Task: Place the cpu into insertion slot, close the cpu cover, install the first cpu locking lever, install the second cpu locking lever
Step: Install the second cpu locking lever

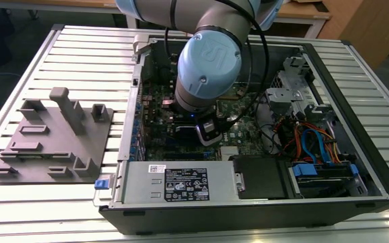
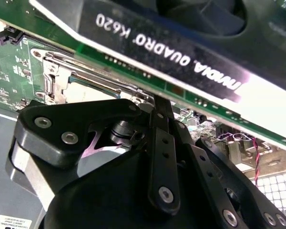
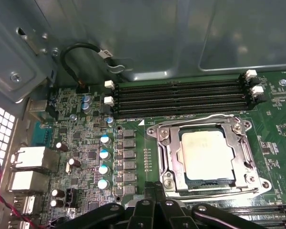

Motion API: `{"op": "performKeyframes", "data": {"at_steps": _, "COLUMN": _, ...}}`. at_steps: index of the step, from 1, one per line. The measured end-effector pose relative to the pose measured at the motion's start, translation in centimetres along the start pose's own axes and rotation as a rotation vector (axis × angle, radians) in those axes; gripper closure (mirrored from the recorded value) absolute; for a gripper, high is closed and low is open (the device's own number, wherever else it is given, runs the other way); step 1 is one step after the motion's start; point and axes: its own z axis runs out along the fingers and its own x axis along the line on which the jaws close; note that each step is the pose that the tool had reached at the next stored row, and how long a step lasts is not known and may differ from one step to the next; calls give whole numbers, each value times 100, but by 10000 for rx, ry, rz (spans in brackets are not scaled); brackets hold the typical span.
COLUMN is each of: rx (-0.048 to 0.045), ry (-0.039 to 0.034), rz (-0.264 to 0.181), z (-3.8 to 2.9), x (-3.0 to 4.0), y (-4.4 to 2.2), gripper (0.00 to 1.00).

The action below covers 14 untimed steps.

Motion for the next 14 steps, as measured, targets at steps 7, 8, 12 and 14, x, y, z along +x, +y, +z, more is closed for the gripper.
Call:
{"op": "performKeyframes", "data": {"at_steps": 7, "rx": 2, "ry": 1, "rz": 1, "z": -32, "x": 2, "y": 4, "gripper": 90}}
{"op": "performKeyframes", "data": {"at_steps": 8, "rx": -2, "ry": -2, "rz": 0, "z": -40, "x": 2, "y": 9, "gripper": 90}}
{"op": "performKeyframes", "data": {"at_steps": 12, "rx": -1, "ry": 0, "rz": 1, "z": -82, "x": 6, "y": 30, "gripper": 90}}
{"op": "performKeyframes", "data": {"at_steps": 14, "rx": 0, "ry": 0, "rz": 1, "z": -108, "x": 8, "y": 43, "gripper": 90}}
